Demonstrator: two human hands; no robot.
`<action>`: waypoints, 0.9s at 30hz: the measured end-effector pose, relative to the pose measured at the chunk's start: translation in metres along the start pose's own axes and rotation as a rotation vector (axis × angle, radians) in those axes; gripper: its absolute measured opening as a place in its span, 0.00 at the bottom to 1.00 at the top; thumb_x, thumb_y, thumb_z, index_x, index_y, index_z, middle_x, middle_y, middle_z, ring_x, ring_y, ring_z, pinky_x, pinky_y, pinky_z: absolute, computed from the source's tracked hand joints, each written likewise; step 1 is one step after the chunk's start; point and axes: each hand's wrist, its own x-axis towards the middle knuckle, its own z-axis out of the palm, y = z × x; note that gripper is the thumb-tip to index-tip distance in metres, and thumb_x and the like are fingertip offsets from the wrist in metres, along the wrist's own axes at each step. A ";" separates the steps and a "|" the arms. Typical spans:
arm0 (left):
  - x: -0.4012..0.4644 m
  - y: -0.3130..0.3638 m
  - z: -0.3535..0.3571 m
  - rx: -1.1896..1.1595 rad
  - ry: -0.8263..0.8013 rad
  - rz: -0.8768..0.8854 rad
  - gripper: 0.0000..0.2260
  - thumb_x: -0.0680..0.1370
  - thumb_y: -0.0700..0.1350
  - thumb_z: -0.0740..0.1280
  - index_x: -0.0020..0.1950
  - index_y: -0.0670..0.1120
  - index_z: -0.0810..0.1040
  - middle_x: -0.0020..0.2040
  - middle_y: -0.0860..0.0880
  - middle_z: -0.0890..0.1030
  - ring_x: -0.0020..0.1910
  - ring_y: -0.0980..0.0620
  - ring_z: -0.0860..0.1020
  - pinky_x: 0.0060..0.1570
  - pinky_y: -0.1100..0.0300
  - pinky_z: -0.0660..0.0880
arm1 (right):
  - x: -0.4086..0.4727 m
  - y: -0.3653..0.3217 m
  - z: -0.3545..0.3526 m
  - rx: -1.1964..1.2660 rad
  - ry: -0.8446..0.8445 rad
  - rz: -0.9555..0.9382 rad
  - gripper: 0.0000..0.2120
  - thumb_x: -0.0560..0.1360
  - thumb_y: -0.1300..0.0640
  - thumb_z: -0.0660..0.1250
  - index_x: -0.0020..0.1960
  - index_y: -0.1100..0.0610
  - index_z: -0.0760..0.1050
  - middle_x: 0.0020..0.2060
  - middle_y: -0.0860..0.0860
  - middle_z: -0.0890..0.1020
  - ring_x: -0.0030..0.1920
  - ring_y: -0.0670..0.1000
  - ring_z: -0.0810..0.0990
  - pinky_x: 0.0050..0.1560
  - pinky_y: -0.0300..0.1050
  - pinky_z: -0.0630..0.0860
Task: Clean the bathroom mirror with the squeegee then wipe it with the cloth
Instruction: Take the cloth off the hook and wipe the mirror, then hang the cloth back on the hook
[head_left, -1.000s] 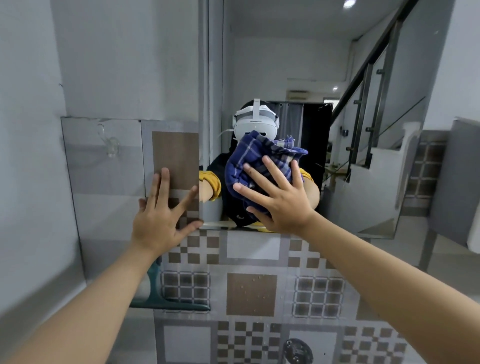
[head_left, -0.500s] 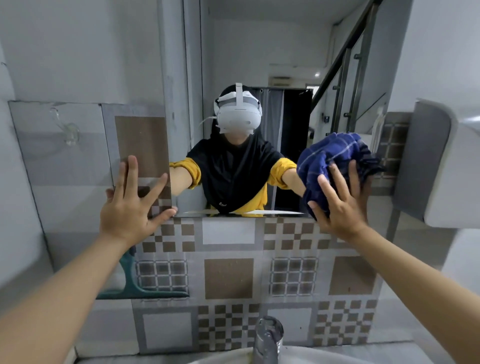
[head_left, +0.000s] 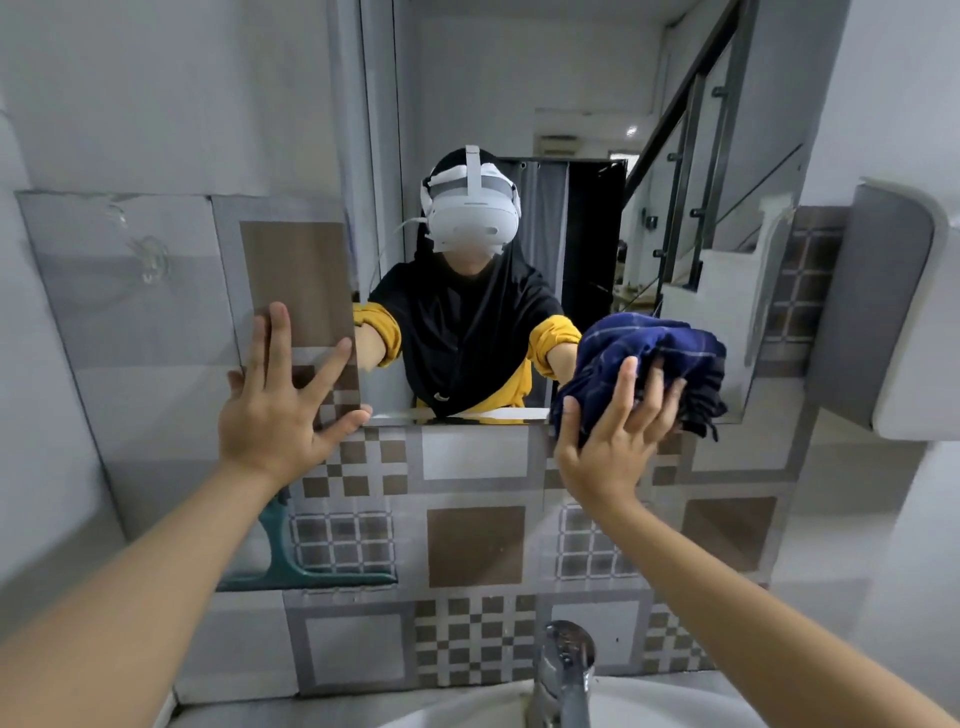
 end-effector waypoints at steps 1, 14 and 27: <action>0.000 0.000 0.001 -0.004 0.003 0.000 0.34 0.74 0.68 0.58 0.75 0.54 0.58 0.76 0.33 0.52 0.75 0.35 0.52 0.45 0.35 0.78 | -0.003 -0.014 0.004 0.008 0.001 0.016 0.32 0.77 0.43 0.58 0.75 0.51 0.48 0.72 0.57 0.56 0.73 0.66 0.52 0.74 0.60 0.48; 0.003 0.001 -0.040 -0.855 -0.075 -0.281 0.23 0.79 0.57 0.51 0.75 0.58 0.55 0.78 0.52 0.53 0.77 0.56 0.48 0.72 0.38 0.56 | -0.036 -0.166 0.028 0.001 -0.209 0.089 0.33 0.74 0.40 0.59 0.74 0.44 0.49 0.68 0.52 0.63 0.67 0.59 0.61 0.59 0.70 0.65; 0.008 -0.025 -0.105 -1.741 -0.200 -0.742 0.12 0.81 0.48 0.54 0.53 0.47 0.76 0.57 0.39 0.79 0.57 0.41 0.78 0.51 0.54 0.76 | 0.004 -0.253 -0.018 0.647 -0.785 0.087 0.27 0.78 0.53 0.64 0.75 0.46 0.60 0.57 0.49 0.79 0.56 0.50 0.79 0.56 0.46 0.77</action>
